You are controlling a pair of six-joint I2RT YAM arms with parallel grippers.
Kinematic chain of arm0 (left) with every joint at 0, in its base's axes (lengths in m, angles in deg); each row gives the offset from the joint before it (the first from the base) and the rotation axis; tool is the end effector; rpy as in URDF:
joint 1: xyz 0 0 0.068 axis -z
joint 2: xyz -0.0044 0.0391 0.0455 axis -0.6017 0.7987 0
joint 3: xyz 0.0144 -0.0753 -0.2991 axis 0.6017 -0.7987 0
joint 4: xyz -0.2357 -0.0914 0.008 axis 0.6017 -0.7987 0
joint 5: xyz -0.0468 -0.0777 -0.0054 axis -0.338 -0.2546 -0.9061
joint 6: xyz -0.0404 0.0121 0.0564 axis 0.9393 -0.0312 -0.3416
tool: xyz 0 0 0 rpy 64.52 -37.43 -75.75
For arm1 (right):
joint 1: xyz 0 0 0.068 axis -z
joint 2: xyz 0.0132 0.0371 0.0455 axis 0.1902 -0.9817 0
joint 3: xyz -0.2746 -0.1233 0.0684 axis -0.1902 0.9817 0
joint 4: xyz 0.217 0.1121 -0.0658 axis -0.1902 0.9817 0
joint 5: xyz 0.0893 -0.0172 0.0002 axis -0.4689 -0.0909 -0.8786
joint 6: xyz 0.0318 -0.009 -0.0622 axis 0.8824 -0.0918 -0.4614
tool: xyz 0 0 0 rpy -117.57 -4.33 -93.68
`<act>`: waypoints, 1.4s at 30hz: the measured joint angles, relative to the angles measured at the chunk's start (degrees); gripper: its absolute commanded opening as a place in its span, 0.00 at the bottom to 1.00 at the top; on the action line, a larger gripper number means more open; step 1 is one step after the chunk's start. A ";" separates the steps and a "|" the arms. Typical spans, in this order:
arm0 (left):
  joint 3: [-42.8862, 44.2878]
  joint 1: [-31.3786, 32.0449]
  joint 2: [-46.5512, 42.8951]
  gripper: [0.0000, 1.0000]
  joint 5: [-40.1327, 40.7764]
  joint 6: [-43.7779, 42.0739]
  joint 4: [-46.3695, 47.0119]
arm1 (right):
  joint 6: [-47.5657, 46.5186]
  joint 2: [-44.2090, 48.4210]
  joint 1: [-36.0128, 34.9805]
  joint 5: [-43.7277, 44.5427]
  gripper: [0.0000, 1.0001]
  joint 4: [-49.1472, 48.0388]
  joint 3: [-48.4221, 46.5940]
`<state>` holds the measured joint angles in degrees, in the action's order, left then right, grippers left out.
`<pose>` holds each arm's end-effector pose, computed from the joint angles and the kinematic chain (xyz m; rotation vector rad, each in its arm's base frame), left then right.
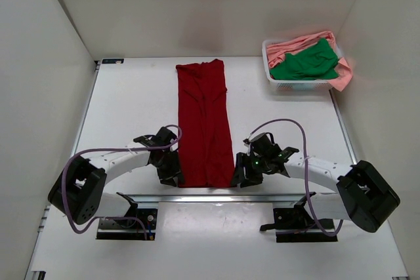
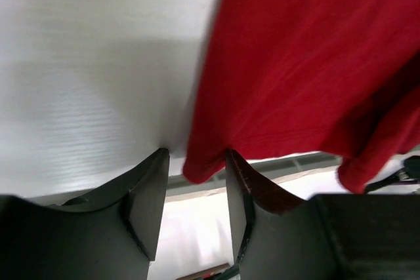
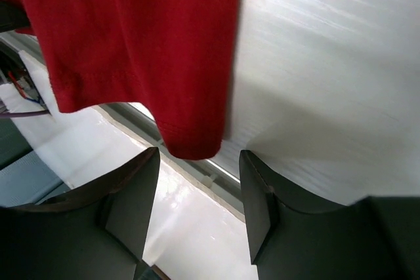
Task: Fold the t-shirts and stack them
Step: Grab the bottom of the folded rectangular tshirt with both arms, then fold the folded rectangular tshirt in 1/3 of the way
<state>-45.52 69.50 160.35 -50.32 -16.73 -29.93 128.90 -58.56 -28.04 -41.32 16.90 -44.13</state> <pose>0.1504 -0.1126 0.1651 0.3938 -3.0448 0.4497 0.1387 0.1452 0.1684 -0.1057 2.8677 1.0112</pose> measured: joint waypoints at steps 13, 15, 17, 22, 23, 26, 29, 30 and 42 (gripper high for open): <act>-6.25 -1.07 -6.91 0.00 0.13 1.68 3.87 | -1.66 -2.80 0.35 -0.55 0.00 0.17 -0.37; -8.24 -1.33 -10.03 0.00 -0.20 2.21 3.15 | -1.62 -0.46 0.50 -0.79 0.00 0.74 0.70; -9.49 -1.09 -11.89 0.00 -0.72 2.62 2.69 | -1.62 1.11 0.52 -1.27 0.00 1.75 1.20; -10.71 -1.53 -14.16 0.00 -1.95 3.08 1.03 | -1.97 1.84 0.52 -3.17 0.00 3.26 1.40; -10.62 -1.97 -14.43 0.00 -2.05 3.06 0.39 | -2.29 1.77 0.57 -3.63 0.00 3.72 1.29; -8.44 -3.89 -13.94 0.00 -2.89 2.60 -1.97 | -3.74 0.92 1.18 -5.57 0.00 6.08 -0.83; -1.95 -5.95 -10.56 0.00 -3.80 1.51 -4.07 | -6.29 -1.66 2.25 -7.28 0.00 8.94 -6.32; 0.70 -6.62 -8.98 0.00 -4.04 1.07 -4.46 | -7.41 -3.13 2.86 -7.89 0.01 10.01 -9.05; 26.32 -20.52 10.32 0.00 -5.40 -3.08 -4.11 | -20.46 -24.59 15.63 -9.88 0.00 20.55 -40.06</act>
<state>-19.21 48.98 170.67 -55.72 -19.81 -34.04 108.44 -83.15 -12.41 -51.20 37.44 -84.20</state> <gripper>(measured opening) 0.028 0.015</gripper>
